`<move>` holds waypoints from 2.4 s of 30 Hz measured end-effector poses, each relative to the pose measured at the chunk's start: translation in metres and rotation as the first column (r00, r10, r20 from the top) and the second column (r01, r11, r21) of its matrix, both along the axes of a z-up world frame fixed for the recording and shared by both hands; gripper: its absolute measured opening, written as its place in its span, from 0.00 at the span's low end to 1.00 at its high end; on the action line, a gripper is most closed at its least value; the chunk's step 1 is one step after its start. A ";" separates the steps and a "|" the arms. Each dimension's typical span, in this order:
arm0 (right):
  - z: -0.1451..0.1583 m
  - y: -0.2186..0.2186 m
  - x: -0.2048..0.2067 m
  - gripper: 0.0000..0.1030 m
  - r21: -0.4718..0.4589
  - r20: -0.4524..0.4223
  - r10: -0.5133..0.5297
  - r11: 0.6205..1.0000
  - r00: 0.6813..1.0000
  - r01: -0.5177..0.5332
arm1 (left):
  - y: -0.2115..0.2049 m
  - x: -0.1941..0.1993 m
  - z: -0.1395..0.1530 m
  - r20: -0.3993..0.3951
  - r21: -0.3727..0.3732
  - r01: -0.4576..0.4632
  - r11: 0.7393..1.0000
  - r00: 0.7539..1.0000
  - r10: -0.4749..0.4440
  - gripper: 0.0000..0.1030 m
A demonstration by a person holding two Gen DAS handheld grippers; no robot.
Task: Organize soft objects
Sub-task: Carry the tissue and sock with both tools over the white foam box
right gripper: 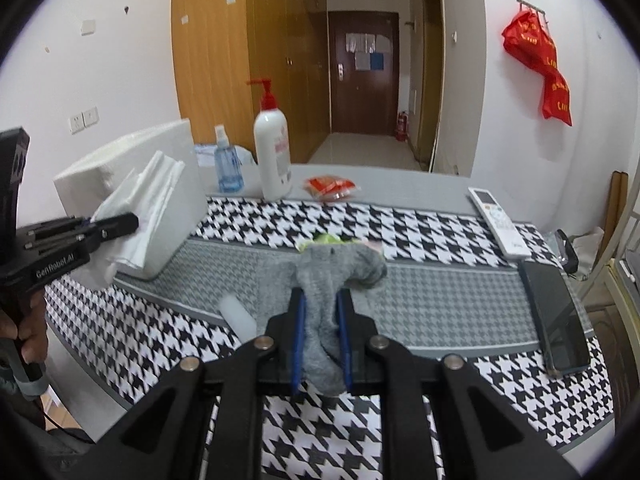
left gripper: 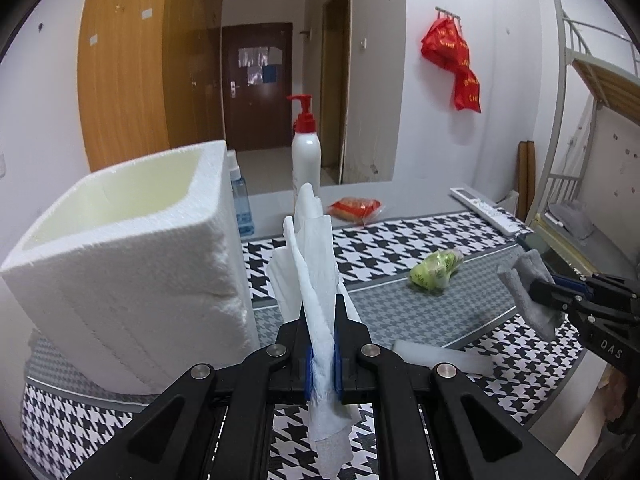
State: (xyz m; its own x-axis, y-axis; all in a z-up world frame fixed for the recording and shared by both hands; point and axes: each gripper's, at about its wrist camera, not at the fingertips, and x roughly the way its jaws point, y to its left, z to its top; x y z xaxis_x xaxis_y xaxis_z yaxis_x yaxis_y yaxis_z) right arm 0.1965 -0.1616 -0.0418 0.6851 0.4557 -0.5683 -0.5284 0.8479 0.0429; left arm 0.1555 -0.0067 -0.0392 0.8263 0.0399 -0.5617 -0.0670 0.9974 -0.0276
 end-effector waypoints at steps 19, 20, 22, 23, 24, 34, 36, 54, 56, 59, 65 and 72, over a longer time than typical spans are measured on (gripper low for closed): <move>0.035 0.019 -0.005 0.18 0.058 0.088 0.038 0.997 0.995 -0.043 | 0.008 -0.014 0.035 0.105 0.030 0.004 1.000 0.994 -0.007 0.07; 0.037 0.020 -0.006 0.18 0.058 0.094 0.037 0.997 0.995 -0.042 | 0.008 -0.014 0.038 0.116 0.033 0.002 0.999 0.993 -0.006 0.07; 0.041 0.022 -0.005 0.18 0.063 0.106 0.036 0.997 0.994 -0.043 | 0.008 -0.017 0.043 0.133 0.039 -0.003 0.999 0.991 -0.003 0.07; 0.042 0.024 -0.005 0.18 0.066 0.108 0.038 0.997 0.993 -0.045 | 0.008 -0.017 0.045 0.139 0.042 -0.005 0.999 0.990 -0.001 0.07; 0.044 0.025 -0.005 0.18 0.069 0.111 0.038 0.997 0.993 -0.046 | 0.008 -0.017 0.047 0.145 0.042 -0.005 0.999 0.989 -0.001 0.07; 0.058 0.034 -0.009 0.18 0.077 0.158 0.049 0.995 0.986 -0.061 | 0.006 -0.021 0.065 0.194 0.064 -0.008 0.998 0.981 -0.004 0.07; 0.058 0.035 -0.008 0.18 0.078 0.158 0.049 0.995 0.986 -0.062 | 0.006 -0.020 0.067 0.195 0.066 -0.008 0.998 0.981 -0.005 0.07; 0.072 0.043 -0.006 0.18 0.094 0.191 0.053 0.993 0.980 -0.072 | 0.012 -0.021 0.080 0.236 0.074 -0.037 0.997 0.971 0.018 0.07; 0.074 0.045 -0.006 0.18 0.092 0.196 0.058 0.993 0.979 -0.077 | 0.015 -0.021 0.081 0.243 0.071 -0.043 0.997 0.970 0.024 0.07; 0.078 0.049 -0.006 0.18 0.095 0.205 0.064 0.992 0.977 -0.085 | 0.016 -0.022 0.084 0.250 0.074 -0.051 0.996 0.968 0.031 0.07; 0.081 0.055 -0.007 0.18 0.103 0.214 0.083 0.989 0.973 -0.107 | 0.022 -0.025 0.088 0.260 0.075 -0.073 0.995 0.964 0.051 0.07; 0.084 0.067 -0.007 0.18 0.104 0.219 0.111 0.985 0.969 -0.136 | 0.029 -0.029 0.093 0.267 0.076 -0.102 0.992 0.961 0.078 0.07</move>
